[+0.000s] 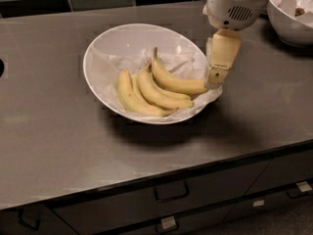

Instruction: Pick banana from white bowl

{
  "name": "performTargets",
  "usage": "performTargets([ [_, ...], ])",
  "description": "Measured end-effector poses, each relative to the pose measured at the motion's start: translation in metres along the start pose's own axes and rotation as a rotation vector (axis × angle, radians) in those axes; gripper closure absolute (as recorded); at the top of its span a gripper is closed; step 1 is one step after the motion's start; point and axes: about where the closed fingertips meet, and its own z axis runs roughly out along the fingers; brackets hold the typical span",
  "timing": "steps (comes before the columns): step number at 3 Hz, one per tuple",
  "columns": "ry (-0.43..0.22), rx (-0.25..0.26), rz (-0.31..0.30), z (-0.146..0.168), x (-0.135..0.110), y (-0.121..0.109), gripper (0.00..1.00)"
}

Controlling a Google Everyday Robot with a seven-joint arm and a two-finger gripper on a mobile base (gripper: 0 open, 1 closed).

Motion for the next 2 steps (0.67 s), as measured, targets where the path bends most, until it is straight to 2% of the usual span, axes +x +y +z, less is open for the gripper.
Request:
performTargets([
  [1,0.000,0.000,0.000,0.0000,0.0000,0.0000,0.00],
  [2,-0.003,0.005,0.002,-0.0008,-0.0007,-0.0005,0.14],
])
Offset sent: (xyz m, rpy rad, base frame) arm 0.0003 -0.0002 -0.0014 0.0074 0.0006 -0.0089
